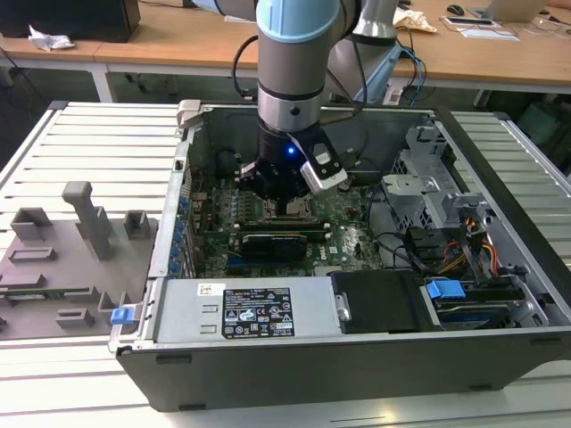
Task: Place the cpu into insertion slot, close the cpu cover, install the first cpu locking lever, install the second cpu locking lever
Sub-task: 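Install the second cpu locking lever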
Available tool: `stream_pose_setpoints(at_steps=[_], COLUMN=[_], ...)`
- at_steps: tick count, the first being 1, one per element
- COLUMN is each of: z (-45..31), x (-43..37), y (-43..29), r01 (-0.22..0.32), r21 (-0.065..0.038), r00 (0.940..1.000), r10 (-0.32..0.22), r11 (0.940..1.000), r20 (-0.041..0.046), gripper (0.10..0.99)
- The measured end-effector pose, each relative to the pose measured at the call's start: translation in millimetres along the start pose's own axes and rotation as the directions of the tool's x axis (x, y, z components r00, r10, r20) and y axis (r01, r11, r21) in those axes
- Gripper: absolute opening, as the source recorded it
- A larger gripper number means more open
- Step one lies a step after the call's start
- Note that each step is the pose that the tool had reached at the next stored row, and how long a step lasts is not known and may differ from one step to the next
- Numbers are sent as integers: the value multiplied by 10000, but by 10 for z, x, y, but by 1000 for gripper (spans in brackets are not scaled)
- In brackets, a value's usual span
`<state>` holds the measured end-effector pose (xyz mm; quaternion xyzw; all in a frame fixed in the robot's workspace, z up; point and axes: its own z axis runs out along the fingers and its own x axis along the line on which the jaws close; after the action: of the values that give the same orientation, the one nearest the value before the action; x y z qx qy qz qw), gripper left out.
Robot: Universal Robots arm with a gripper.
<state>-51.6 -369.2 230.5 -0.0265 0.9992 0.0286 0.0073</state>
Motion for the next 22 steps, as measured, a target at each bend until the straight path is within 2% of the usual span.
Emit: stream_pose_setpoints(at_steps=[1, 4, 8, 10, 14, 16, 22], z=[2, 1, 47, 72, 111, 167, 218], x=[40, 111, 123, 129, 166, 180, 217], y=[-18, -39, -46, -56, -82, -88, -124], r01=[25, 35, 42, 40, 42, 42, 36], r21=[-63, -97, -107, -181, -249, -292, -713], r00=[10000, 10000, 10000, 10000, 10000, 10000, 10000], r10=[-25, -35, -42, -40, -42, -41, -34], r11=[10000, 9999, 9999, 9998, 9997, 9996, 9974], r20=[3, 4, 4, 8, 11, 15, 38], gripper=[106, 106, 106, 106, 106, 106, 106])
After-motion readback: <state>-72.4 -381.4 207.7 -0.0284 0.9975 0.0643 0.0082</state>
